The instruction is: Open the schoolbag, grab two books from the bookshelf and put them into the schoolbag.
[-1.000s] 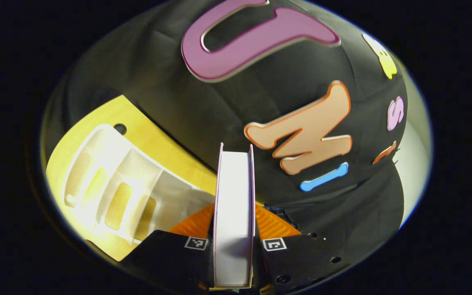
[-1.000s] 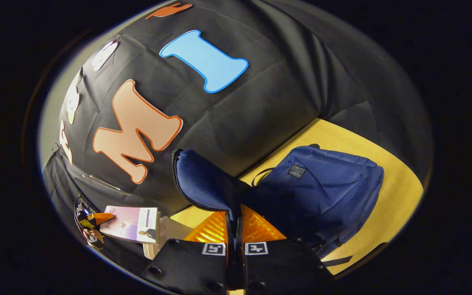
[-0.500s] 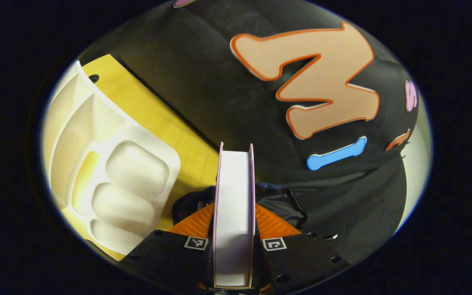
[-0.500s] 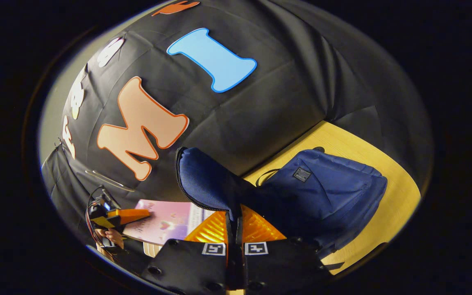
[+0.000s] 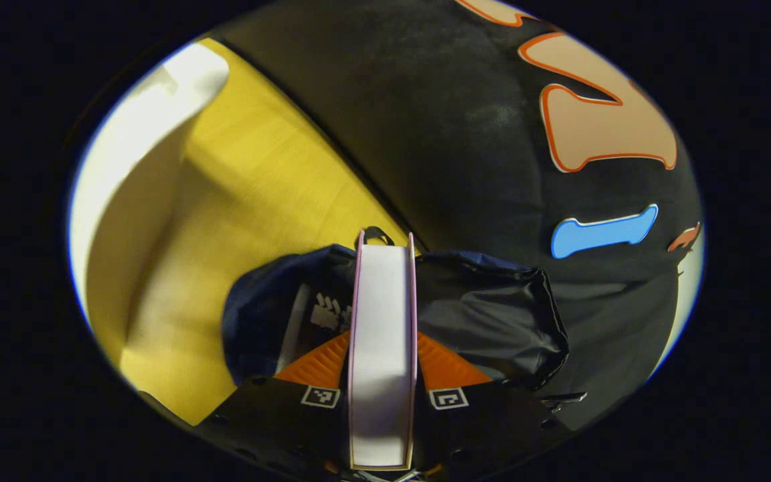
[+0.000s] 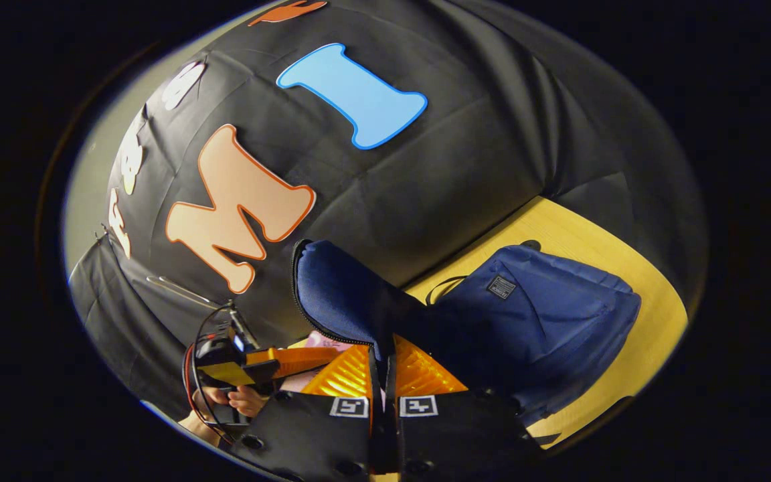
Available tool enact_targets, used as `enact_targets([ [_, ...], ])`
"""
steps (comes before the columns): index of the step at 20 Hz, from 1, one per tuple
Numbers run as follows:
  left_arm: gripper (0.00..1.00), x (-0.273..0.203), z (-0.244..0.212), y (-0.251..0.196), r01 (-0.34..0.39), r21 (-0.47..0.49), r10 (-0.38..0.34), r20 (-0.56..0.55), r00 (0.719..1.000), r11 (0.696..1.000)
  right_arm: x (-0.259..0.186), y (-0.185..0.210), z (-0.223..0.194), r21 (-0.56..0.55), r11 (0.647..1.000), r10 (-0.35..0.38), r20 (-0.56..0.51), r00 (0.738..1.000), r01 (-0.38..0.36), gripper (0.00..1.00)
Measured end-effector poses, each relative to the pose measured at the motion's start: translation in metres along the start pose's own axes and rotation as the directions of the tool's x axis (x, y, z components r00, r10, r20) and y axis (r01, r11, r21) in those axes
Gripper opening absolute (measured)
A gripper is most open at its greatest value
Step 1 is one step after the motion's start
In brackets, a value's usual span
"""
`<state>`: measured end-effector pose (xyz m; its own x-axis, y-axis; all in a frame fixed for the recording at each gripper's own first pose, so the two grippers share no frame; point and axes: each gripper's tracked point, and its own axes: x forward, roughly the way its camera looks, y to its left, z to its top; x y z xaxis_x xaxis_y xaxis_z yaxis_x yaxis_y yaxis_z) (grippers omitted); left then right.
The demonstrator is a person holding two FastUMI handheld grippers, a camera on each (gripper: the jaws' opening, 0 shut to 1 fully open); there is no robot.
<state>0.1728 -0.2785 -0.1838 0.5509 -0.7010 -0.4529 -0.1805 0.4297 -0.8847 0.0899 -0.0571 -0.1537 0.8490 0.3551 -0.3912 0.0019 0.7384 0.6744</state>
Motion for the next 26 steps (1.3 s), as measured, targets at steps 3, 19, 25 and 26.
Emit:
enact_targets([
  [3, 0.34, 0.022, -0.011, -0.011, 0.035, -0.05, -0.035, -0.004, 0.999, 0.998, 0.0, 0.005, 0.0, 0.003, 1.0, 0.022, 0.008, 1.0, -0.022, 0.02],
  [19, 0.42, 0.061, -0.032, 0.009, -0.017, 0.067, 0.023, -0.099, 0.995, 0.998, 0.01, 0.014, -0.01, -0.02, 0.999, 0.048, -0.017, 0.999, -0.048, 0.05],
  [25, 0.84, 0.001, 0.04, 0.03, -0.391, 0.681, 0.315, 0.241, 0.918, 0.619, 0.013, 0.008, -0.022, -0.023, 1.0, 0.016, -0.028, 0.999, -0.016, 0.03],
  [26, 0.82, -0.008, 0.05, 0.014, -0.416, 0.718, 0.279, 0.31, 0.909, 0.558, 0.014, 0.009, -0.024, -0.028, 1.0, 0.013, -0.031, 0.999, -0.014, 0.05],
])
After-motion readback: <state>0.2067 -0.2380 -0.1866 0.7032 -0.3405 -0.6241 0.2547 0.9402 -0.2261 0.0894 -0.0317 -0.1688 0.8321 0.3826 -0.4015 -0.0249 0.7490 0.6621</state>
